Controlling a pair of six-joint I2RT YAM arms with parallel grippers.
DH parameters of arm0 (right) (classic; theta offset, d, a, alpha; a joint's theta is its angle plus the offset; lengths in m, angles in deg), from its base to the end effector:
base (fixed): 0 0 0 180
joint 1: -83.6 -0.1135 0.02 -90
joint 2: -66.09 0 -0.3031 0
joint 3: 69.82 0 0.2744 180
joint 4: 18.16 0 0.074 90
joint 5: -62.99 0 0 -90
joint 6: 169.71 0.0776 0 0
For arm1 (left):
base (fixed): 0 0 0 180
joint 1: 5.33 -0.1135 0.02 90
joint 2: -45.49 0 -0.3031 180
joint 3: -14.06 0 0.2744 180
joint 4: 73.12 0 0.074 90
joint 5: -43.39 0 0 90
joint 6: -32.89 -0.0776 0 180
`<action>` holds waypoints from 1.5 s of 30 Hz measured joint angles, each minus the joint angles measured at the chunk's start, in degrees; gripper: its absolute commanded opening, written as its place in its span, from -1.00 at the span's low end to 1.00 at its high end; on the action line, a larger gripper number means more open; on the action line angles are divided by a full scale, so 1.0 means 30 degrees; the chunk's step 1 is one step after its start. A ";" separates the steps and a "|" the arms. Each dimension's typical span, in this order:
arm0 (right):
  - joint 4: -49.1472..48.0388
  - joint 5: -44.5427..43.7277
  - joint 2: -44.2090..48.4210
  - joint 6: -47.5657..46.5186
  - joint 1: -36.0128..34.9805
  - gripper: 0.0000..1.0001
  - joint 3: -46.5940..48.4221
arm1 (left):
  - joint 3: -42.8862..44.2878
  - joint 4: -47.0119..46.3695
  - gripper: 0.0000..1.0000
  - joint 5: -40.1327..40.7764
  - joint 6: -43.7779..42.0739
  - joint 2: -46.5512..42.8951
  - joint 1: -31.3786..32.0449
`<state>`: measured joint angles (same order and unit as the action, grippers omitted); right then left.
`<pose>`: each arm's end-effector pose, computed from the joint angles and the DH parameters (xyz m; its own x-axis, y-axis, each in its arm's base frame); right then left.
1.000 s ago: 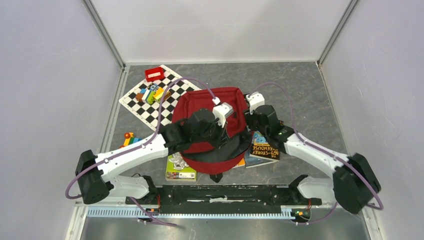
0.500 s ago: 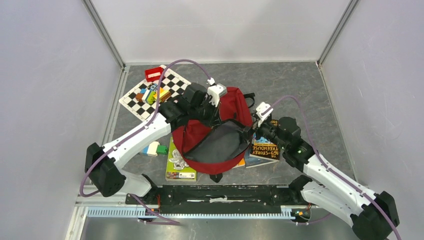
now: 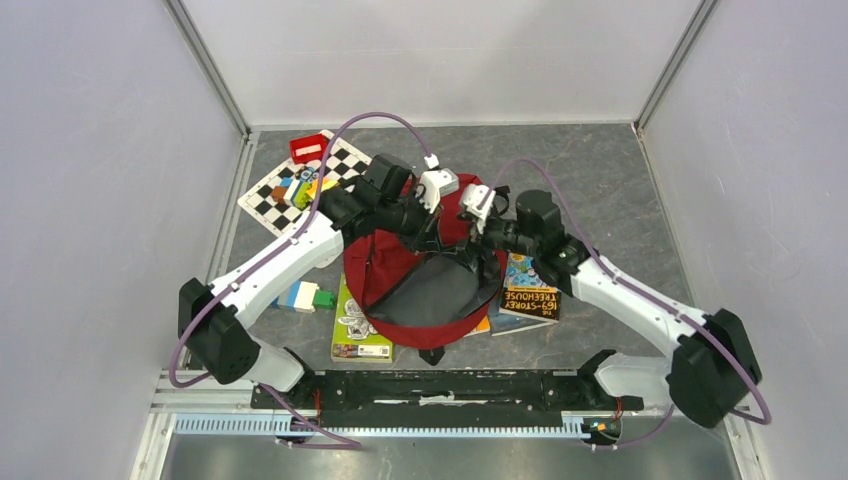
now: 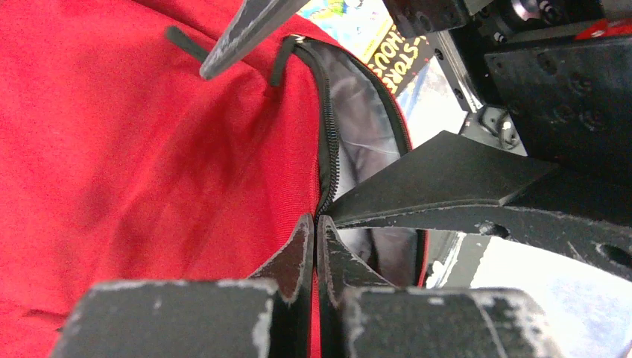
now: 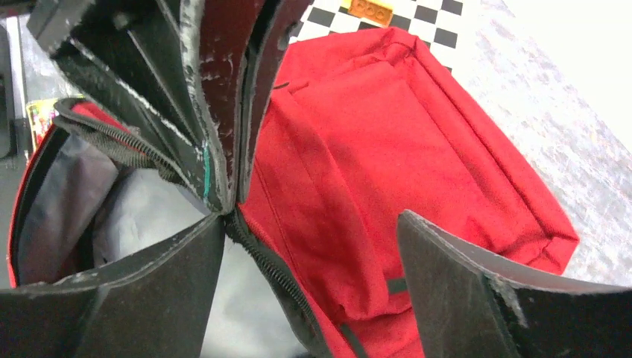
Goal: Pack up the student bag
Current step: Unzip the student bag at the center of the board.
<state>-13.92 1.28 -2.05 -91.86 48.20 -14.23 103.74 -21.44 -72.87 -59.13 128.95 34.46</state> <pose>0.2324 0.2103 0.2941 -0.0450 -0.2593 -0.9647 -0.9098 0.4095 -0.0677 0.2539 -0.2561 0.3420 -0.5187 0.4732 -0.7121 0.8312 0.4741 -0.2904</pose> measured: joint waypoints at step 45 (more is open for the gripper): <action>0.0933 -1.3755 -0.8327 0.6637 0.0015 -1.00 0.5617 | -0.6448 -0.0714 0.99 1.2699 0.8459 -1.0120 -0.0743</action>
<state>-11.12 -39.98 -27.04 -71.94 48.25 2.62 84.40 -23.58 -34.77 -33.76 98.59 32.23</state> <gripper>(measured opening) 0.032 0.993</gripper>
